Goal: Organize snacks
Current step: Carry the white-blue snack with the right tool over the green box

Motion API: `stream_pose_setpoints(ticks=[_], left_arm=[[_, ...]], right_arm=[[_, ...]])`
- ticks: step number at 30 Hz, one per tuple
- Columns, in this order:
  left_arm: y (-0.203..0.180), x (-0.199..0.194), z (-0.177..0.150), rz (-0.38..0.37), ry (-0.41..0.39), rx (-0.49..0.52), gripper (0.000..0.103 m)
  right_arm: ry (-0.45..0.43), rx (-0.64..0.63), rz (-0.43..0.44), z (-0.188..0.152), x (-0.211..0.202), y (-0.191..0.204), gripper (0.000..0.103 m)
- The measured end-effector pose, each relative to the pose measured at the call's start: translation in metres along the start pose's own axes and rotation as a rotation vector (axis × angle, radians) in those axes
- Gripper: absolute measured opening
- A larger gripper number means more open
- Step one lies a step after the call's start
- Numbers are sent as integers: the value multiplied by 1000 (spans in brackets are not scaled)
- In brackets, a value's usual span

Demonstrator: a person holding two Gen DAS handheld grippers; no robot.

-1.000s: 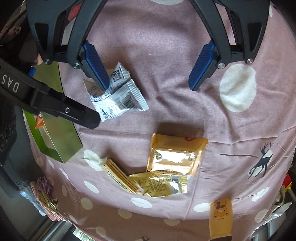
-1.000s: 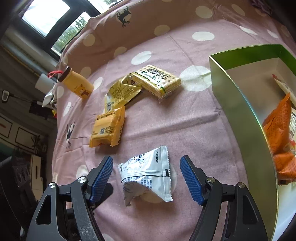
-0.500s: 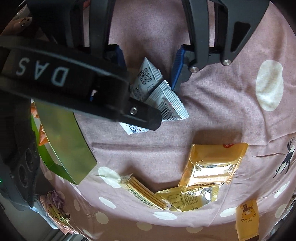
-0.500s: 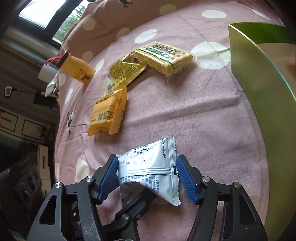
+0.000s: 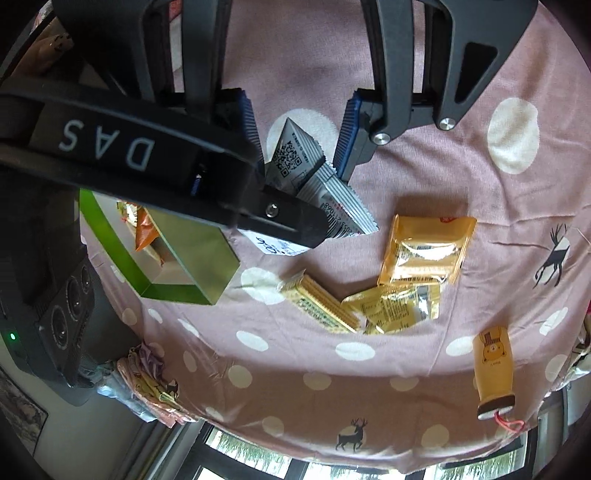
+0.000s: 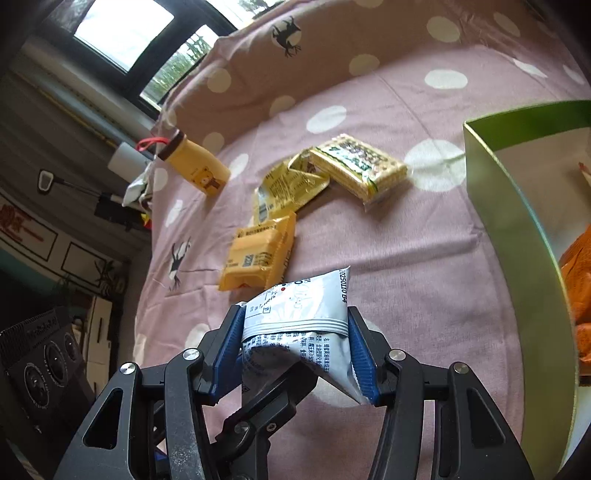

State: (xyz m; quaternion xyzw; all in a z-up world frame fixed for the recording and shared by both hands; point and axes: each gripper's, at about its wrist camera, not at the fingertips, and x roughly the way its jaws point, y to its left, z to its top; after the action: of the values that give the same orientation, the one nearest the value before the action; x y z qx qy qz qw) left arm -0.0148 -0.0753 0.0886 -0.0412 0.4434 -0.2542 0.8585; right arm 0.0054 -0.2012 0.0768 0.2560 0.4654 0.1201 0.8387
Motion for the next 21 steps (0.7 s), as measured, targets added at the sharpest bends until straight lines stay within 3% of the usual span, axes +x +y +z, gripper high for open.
stream_pose_setpoints(ticks=[8,21], left_arm=[[-42,-12,17,-63,-116,71,37],[-132,31,33,-181,-84,275,37]], right_arm=[[-171,-26,21,9,-52,0,57],[-367,199,-21,14,-117,-82,56]])
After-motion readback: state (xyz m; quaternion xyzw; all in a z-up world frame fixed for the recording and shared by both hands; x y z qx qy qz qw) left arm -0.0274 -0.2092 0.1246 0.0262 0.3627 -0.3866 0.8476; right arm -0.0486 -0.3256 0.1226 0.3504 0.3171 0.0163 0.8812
